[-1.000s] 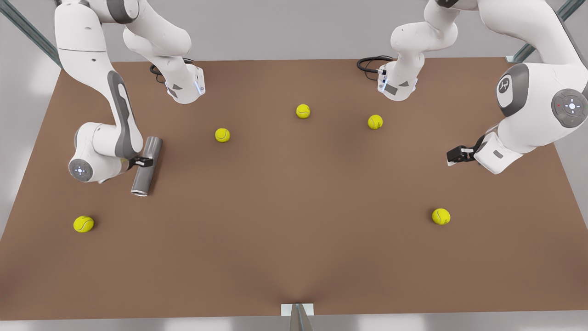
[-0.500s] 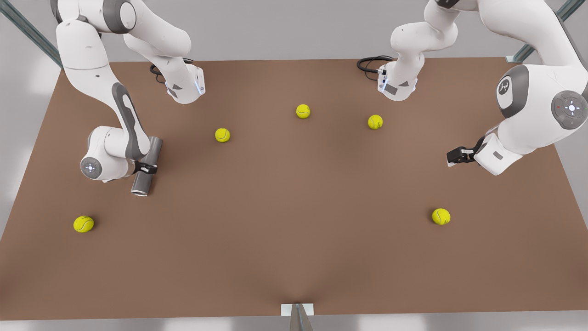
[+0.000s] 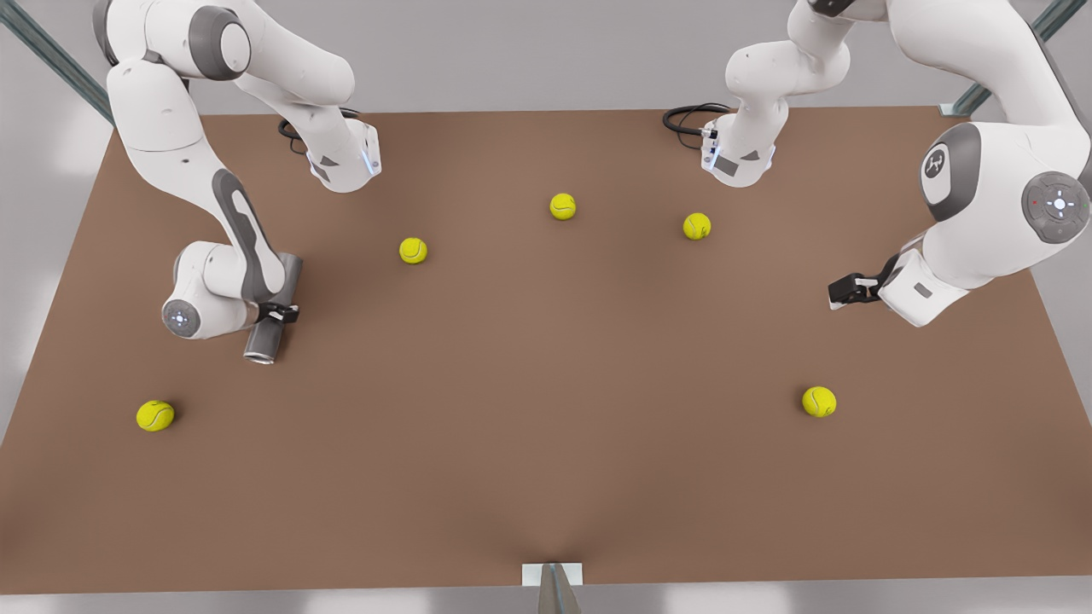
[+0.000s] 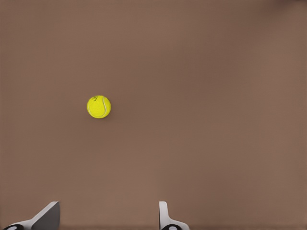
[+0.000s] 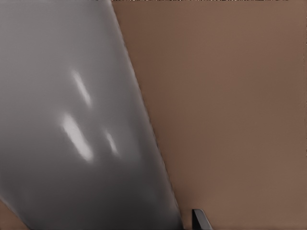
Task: Put the tennis tube upright
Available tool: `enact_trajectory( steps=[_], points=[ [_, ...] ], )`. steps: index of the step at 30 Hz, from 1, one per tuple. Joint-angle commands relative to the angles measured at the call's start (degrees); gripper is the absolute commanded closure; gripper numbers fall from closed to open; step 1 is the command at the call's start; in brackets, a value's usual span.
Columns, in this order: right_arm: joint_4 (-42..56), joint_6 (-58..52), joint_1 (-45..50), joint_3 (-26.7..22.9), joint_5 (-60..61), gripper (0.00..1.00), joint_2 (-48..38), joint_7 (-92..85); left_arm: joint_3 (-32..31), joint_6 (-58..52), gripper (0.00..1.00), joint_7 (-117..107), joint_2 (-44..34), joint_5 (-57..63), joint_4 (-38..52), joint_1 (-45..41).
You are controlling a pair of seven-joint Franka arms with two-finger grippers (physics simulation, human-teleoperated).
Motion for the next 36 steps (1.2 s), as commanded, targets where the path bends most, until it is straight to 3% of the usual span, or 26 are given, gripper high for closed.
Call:
enact_trajectory(
  steps=[1, 12, 14, 15, 16, 23, 26, 28, 30, 33, 36],
  points=[
    [0.07, 0.16, -0.21, 0.01, 0.08, 0.00, -0.03, -0.39, -0.04, -0.15, 0.00, -0.31, -0.01, 0.03, 0.03, 0.02],
    [0.07, -0.02, -0.74, 0.01, 0.08, 0.00, 1.12, -0.39, -0.04, -0.85, 0.00, -0.48, 0.26, 0.03, 0.03, 0.02],
    [0.24, -0.28, -0.65, 0.01, 0.08, 0.18, 1.03, -0.39, -0.04, -0.85, 0.00, -0.39, 0.26, 0.03, 0.03, 0.02],
    [0.24, -0.37, -0.65, 0.01, 0.08, 0.20, 1.03, -0.31, -0.04, -0.85, 0.00, -0.39, 0.26, 0.03, 0.03, 0.10],
    [0.33, -0.46, -0.65, 0.01, 0.08, 0.28, 1.03, -0.39, -0.04, -1.03, 0.00, -0.48, 0.26, 0.03, 0.03, 0.02],
    [6.21, -7.13, 3.48, 0.01, 0.17, 0.28, 0.24, -1.62, -0.04, -1.12, 0.00, -0.39, 0.26, 0.03, 0.11, 0.10],
    [17.64, -13.99, 13.67, 0.10, 0.87, 0.29, 0.41, -10.85, -0.04, -1.20, 0.00, -0.39, 0.17, 0.03, 0.11, 0.10],
    [30.20, -21.11, 26.76, 0.10, 3.06, 0.29, 1.81, -11.47, -0.04, -1.20, 0.00, -0.48, 0.17, 0.03, 0.11, 0.10],
    [41.81, -22.78, 36.17, 0.10, 6.41, 0.29, 9.11, -13.31, -0.13, -1.12, 0.00, -0.48, 0.17, 0.03, 0.11, 0.19],
    [53.24, -20.68, 50.67, 0.10, 7.81, 0.29, 17.63, -15.95, -0.13, -1.20, 0.00, -0.48, 0.26, 0.03, 0.11, 0.19],
    [55.88, -8.46, 62.10, -0.08, 7.64, 0.29, 21.86, -17.79, -0.13, -1.12, 0.00, -0.48, 0.35, 0.03, 0.11, 0.19]
  ],
)
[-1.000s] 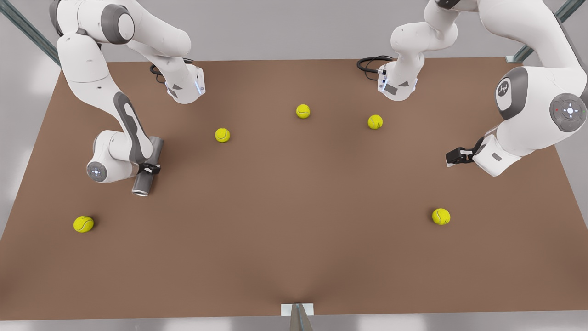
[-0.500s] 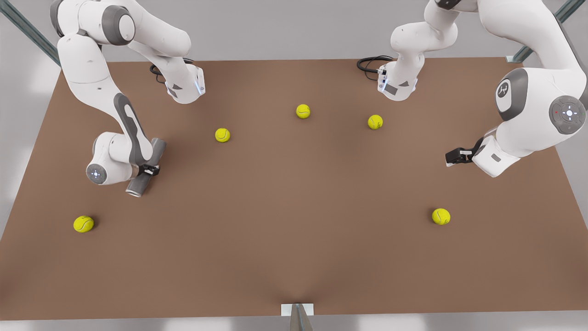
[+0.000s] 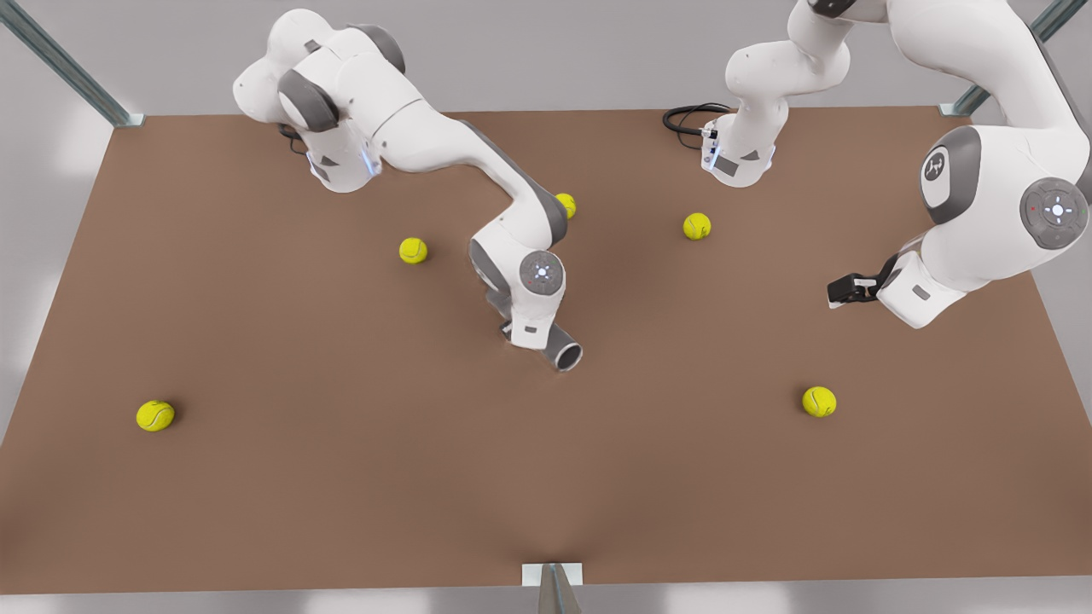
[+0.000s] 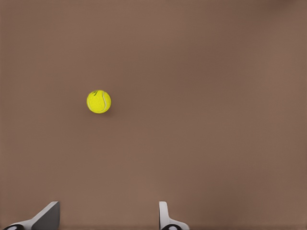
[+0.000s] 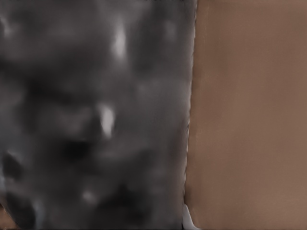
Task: Put the tennis tube upright
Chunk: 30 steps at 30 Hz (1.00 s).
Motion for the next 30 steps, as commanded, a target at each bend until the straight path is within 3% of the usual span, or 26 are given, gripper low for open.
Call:
enact_trajectory(
  steps=[1, 3, 7, 18, 19, 20, 25, 28, 30],
  points=[
    [2.29, 7.78, 3.86, -0.05, 0.57, 0.29, 1.32, -12.93, -0.03, 0.15, 0.00, -0.11, 0.06, 0.03, 0.03, 0.09],
    [6.60, 7.95, 5.88, -0.14, 0.48, 0.29, 4.31, -15.12, -0.03, 0.23, 0.00, -0.11, 0.06, 0.03, 0.03, 0.26],
    [5.37, 9.36, 5.62, -3.57, 0.39, 0.29, 6.42, -30.86, -0.03, 0.32, 0.00, -0.11, 0.24, 0.03, 0.03, 0.35],
    [3.35, 11.20, 8.61, -3.57, 0.65, 0.29, 10.90, -30.07, -0.03, 0.41, 0.00, -0.11, 0.50, 0.03, 0.03, 0.35],
    [3.35, 11.20, 8.70, -3.57, 0.65, 0.25, 10.99, -29.98, -0.03, 0.41, 0.00, -0.11, 0.50, 0.03, 0.03, 0.35],
    [3.44, 11.20, 8.96, -3.57, 0.65, 0.00, 10.91, -29.89, -0.03, 0.59, 0.00, -0.11, 0.50, 0.03, 0.03, 0.35],
    [3.26, 10.50, 9.05, -3.57, 1.36, 0.00, 9.33, -30.07, -0.03, 0.50, 0.00, -0.11, 0.50, 0.03, 0.03, 0.35],
    [3.35, 8.39, 8.79, -3.48, 9.70, 0.00, 3.44, -30.16, -0.03, 0.59, 0.00, -0.11, 0.50, -0.05, 0.03, 0.35],
    [3.35, 0.85, 7.03, -3.48, 10.76, 0.00, -3.59, -30.07, -0.03, 0.59, 0.00, -0.11, 2.26, -0.23, -0.06, 0.35]
  ],
)
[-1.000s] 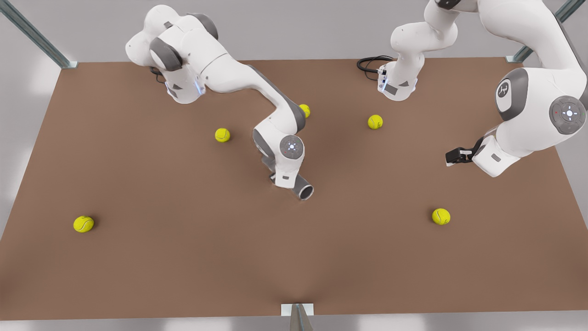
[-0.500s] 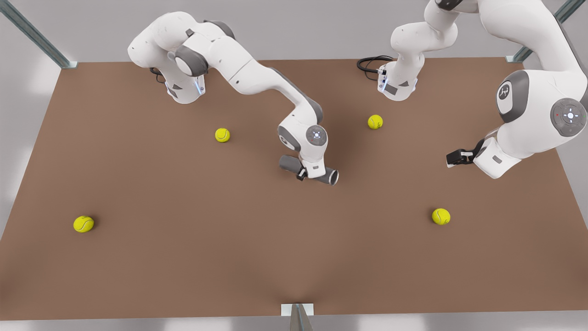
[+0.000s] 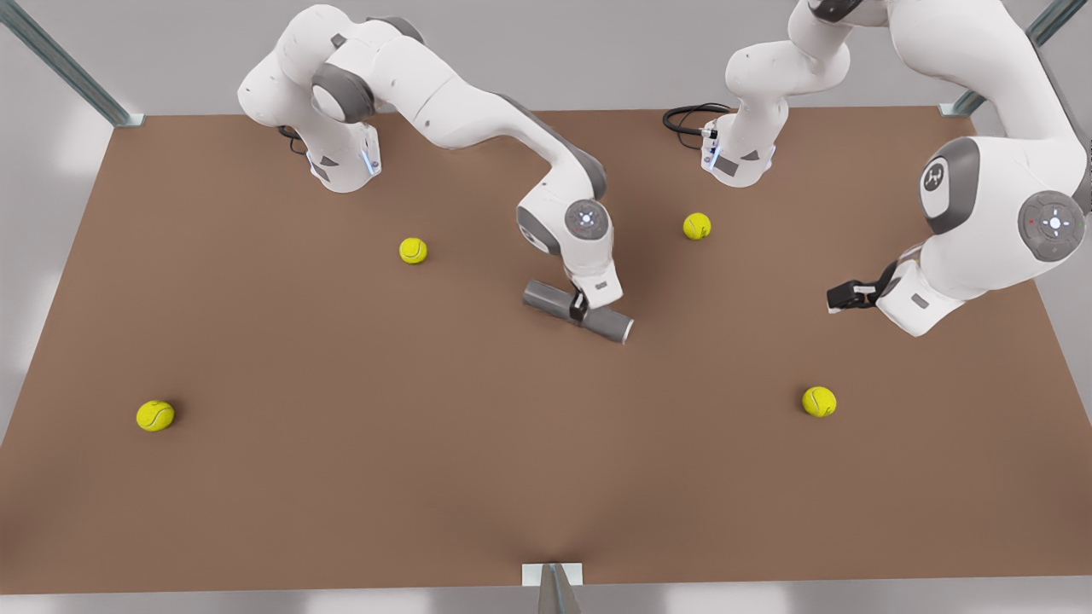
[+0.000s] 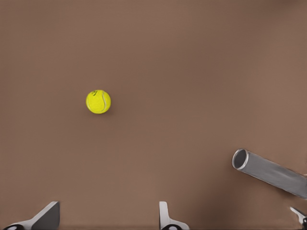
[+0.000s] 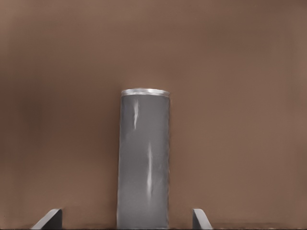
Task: Put the tennis tube upright
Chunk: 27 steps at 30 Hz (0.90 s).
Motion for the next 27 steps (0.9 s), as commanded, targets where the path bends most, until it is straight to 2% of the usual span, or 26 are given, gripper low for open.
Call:
enact_trajectory(
  steps=[1, 2, 3, 4, 5, 7, 8, 10, 12, 15, 16, 18, 27],
  points=[
    [0.05, -15.31, -3.90, -0.04, 6.44, 0.00, -7.42, -0.43, -0.02, 0.11, 0.00, -0.03, 1.41, -0.18, -0.02, 0.11],
    [-0.38, -28.66, -11.89, -0.04, 6.01, 0.00, -15.24, 14.43, -0.02, 0.55, 0.00, -0.03, 3.43, -0.09, 0.07, 0.11],
    [-2.05, -35.10, -23.14, -0.04, 2.76, 0.00, -19.38, 16.82, -0.11, 0.38, 0.00, 0.50, 6.42, -2.02, -0.02, 1.25],
    [0.05, -35.54, -29.57, -0.21, -2.68, 0.00, -19.47, 17.35, -0.11, -0.24, 0.00, 4.10, 10.72, -9.22, -0.81, 1.43],
    [0.93, -37.29, -31.77, -0.21, -10.68, 0.00, -19.47, 17.35, -0.02, 0.46, 0.00, 4.63, 13.80, -18.35, -3.88, 1.43],
    [1.11, -42.84, -38.00, -0.21, -12.71, 0.00, -19.47, 23.50, -0.11, 4.06, 0.00, 10.33, 20.39, -34.88, -9.59, 0.82],
    [4.27, -42.31, -38.37, -0.04, -15.42, 0.00, -18.33, 23.85, -0.11, 6.79, 0.00, 14.72, 21.27, -39.19, -13.28, -0.58],
    [4.45, -42.31, -38.45, 0.05, -16.94, 0.00, -17.01, 22.89, -0.46, 11.79, 0.00, 29.58, 24.53, -43.16, -16.45, -3.14],
    [4.62, -39.59, -38.80, 0.05, -16.41, 0.00, -17.01, 23.15, -5.73, 27.17, 0.00, 35.57, 24.35, -49.92, -25.67, -3.76],
    [4.98, -39.41, -40.03, 0.05, -16.06, 0.00, -17.10, 22.97, -11.01, 35.88, 0.00, 36.45, 26.55, -53.62, -27.53, -3.67],
    [4.45, -35.81, -48.20, 0.31, -9.56, 0.00, -17.18, 20.26, -11.98, 38.61, 0.00, 36.45, 26.99, -54.85, -27.27, -4.81],
    [4.45, -35.01, -49.70, 0.31, -11.49, 0.00, -17.19, 15.24, -11.89, 38.79, 0.00, 36.97, 27.08, -55.03, -27.09, -5.07],
    [4.45, -35.81, -50.40, 0.05, -11.31, 0.00, -17.10, 15.50, -10.92, 38.17, 0.00, 39.61, 28.31, -53.79, -26.21, -4.19]
  ],
)
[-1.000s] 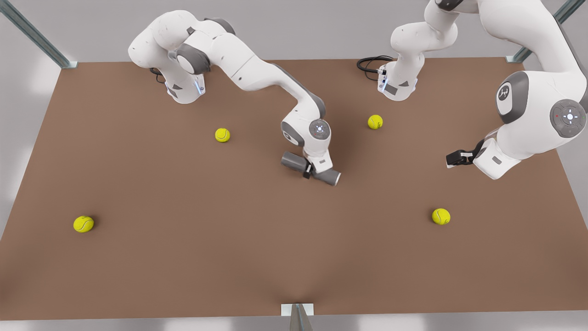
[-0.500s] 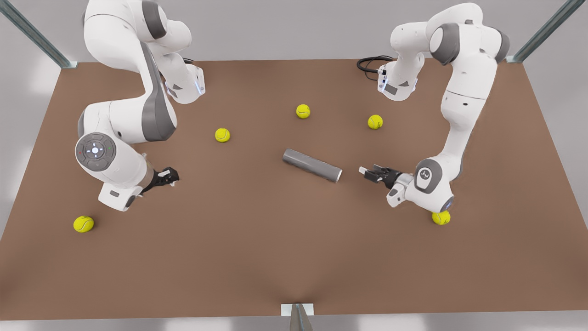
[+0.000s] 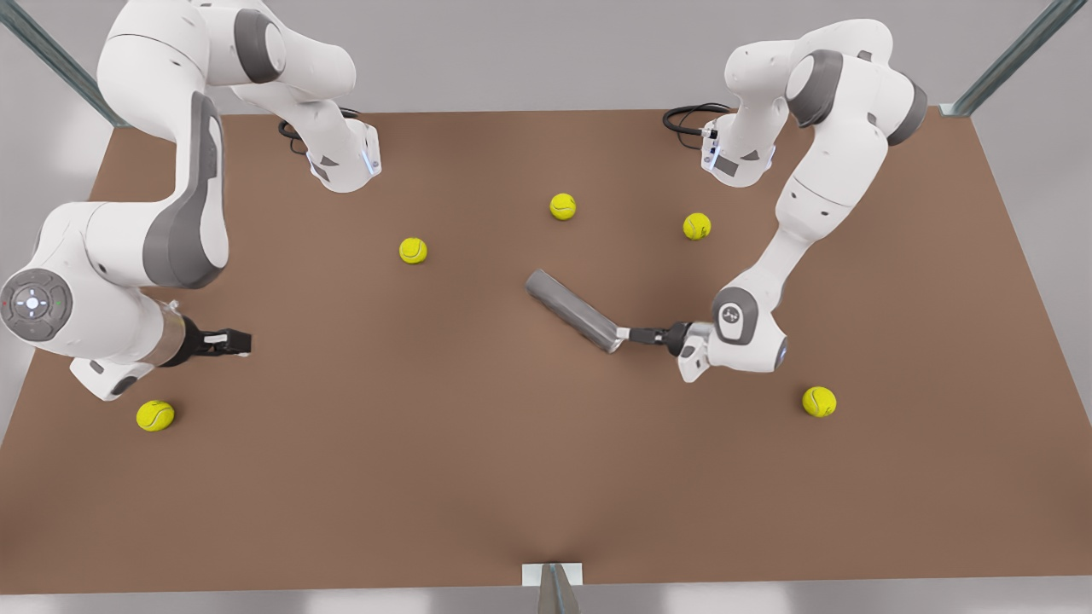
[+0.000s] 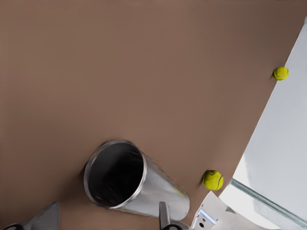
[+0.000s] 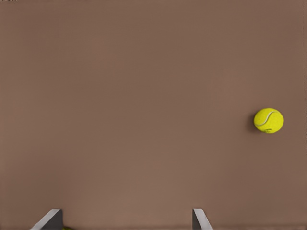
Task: Put the tennis tube upright
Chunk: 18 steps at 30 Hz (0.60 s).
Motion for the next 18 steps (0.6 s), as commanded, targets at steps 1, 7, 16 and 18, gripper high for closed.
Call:
enact_trajectory(
  steps=[1, 7, 16, 18],
  points=[
    [0.03, -0.28, -0.42, -0.05, 0.27, 0.00, -0.10, 1.68, 0.02, 2.28, 0.00, 13.75, -0.07, 0.54, 0.88, 0.65],
    [0.03, -0.28, -0.51, -0.13, 0.10, 0.00, -0.10, 1.68, -0.07, 2.11, 0.00, 10.15, 3.26, 2.47, 8.88, -1.28],
    [0.11, -0.45, -0.51, -0.13, 0.01, 0.00, -0.28, 1.68, -0.16, -2.19, 0.00, 8.57, 3.53, 2.12, 9.67, -2.95],
    [0.11, -0.45, -0.51, -0.13, 0.01, 0.00, -0.19, 1.68, -0.16, -4.74, 0.00, 8.57, 3.44, 2.29, 9.58, -2.95]
  ],
)
